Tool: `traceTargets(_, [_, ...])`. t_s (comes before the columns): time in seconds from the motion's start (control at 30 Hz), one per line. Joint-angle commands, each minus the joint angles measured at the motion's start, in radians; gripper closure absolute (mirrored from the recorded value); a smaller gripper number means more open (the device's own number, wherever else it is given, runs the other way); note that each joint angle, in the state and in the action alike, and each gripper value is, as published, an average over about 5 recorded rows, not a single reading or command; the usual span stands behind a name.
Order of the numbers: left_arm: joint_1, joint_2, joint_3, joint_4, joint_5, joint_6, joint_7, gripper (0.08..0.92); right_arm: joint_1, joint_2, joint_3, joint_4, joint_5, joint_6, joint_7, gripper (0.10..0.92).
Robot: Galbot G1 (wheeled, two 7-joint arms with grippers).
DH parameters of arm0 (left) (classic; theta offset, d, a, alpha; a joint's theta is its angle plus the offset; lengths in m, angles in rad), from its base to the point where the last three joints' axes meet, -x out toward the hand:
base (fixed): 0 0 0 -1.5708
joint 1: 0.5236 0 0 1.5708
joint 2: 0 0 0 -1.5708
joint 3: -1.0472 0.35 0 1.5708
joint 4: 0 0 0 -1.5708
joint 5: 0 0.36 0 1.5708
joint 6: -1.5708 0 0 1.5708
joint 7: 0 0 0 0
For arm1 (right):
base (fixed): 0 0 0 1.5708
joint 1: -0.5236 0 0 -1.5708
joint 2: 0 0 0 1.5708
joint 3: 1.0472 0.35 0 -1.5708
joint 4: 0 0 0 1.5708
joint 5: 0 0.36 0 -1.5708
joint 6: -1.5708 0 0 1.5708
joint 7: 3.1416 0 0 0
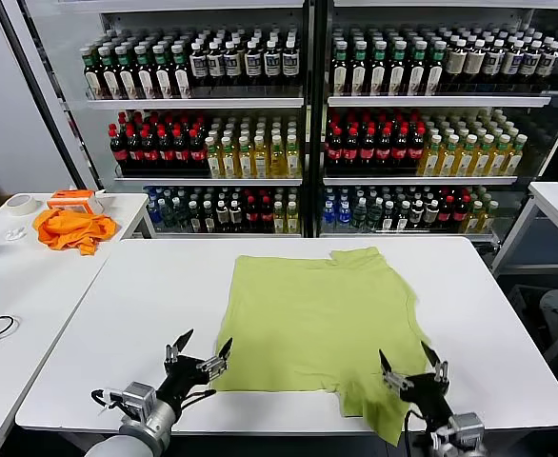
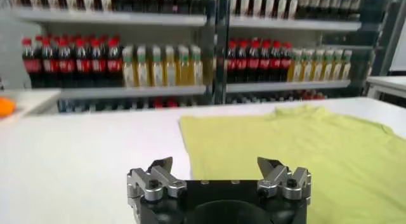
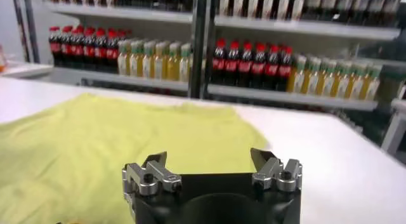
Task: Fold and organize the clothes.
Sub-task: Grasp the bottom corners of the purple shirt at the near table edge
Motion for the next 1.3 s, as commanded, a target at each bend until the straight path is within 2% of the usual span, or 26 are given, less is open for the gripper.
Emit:
traceTargets(0.03, [0.067, 0.007, -0.001, -0.046, -0.049, 0.109, -0.041, 0.177, -0.066, -0.001, -0.002, 0.029, 0.02, -0.025, 0.008, 0.203])
traceTargets(0.33, [0.06, -0.005, 0.007, -0.009, -0.041, 0.095, -0.047, 0.177, -0.082, -0.002, 0.009, 0.041, 0.069, -0.085, 0.049, 0.203])
traceTargets(0.77, [0.046, -0.014, 0.014, 0.028, -0.006, 0.11, -0.072, 0.177, -0.087, 0.006, -0.009, 0.028, 0.068, -0.109, 0.064, 0.203])
traceTargets(0.93, [0.016, -0.017, 0.027, 0.079, 0.003, 0.091, -0.084, 0.177, -0.072, 0.007, -0.021, 0.005, 0.087, -0.1, 0.068, 0.203])
traceTargets(1.03, [-0.003, -0.02, 0.039, 0.105, 0.009, 0.084, -0.085, 0.177, -0.064, 0.006, -0.028, -0.008, 0.108, -0.103, 0.068, 0.234])
traceTargets(1.1, [-0.003, -0.021, 0.045, 0.106, 0.011, 0.086, -0.087, 0.193, -0.064, 0.005, -0.029, -0.011, 0.123, -0.105, 0.067, 0.292])
traceTargets(1.3, [0.013, -0.016, 0.053, 0.096, 0.035, 0.086, -0.08, 0.345, -0.062, 0.006, -0.029, -0.006, 0.142, -0.105, 0.063, 0.474])
